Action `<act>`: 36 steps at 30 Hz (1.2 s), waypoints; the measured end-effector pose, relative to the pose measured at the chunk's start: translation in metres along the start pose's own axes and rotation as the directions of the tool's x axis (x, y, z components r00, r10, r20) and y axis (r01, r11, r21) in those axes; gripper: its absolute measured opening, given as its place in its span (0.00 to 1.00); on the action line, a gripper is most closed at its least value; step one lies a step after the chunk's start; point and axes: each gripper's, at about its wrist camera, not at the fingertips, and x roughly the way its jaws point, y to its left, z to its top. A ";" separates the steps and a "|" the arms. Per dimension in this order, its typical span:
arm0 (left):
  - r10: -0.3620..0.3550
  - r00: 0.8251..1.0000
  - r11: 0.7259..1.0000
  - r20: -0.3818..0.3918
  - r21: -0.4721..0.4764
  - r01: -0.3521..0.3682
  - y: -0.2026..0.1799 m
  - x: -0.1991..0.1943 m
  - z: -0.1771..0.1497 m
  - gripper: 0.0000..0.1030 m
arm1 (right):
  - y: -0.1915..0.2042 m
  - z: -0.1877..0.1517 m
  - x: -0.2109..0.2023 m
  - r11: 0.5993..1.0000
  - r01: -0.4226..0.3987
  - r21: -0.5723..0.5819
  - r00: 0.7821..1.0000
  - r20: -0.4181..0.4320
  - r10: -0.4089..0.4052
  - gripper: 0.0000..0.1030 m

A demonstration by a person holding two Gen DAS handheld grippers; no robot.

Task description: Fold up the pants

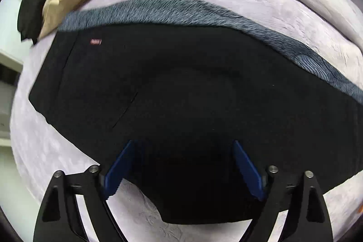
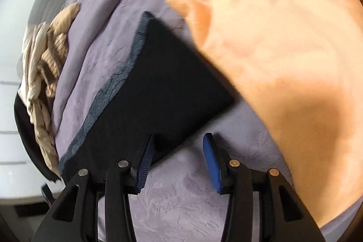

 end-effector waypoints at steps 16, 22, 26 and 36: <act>-0.008 1.000 0.999 0.001 0.043 0.008 0.000 0.000 0.002 0.87 | 0.003 0.004 0.003 0.999 0.032 -0.007 0.998 0.051 -0.032 0.29; 0.015 0.999 0.999 0.030 0.042 -0.016 0.042 -0.025 0.004 0.87 | 0.046 -0.057 -0.016 0.992 -0.068 -0.105 0.997 -0.026 0.066 0.36; 0.047 0.997 0.998 0.055 0.028 -0.049 0.094 -0.032 0.012 0.87 | 0.119 -0.130 0.040 0.953 -0.250 -0.172 0.946 -0.253 0.203 0.41; 0.087 0.995 0.995 0.047 0.054 -0.089 0.208 0.032 0.061 0.87 | 0.268 -0.289 0.216 0.897 -0.423 -0.127 0.808 -0.502 0.310 0.41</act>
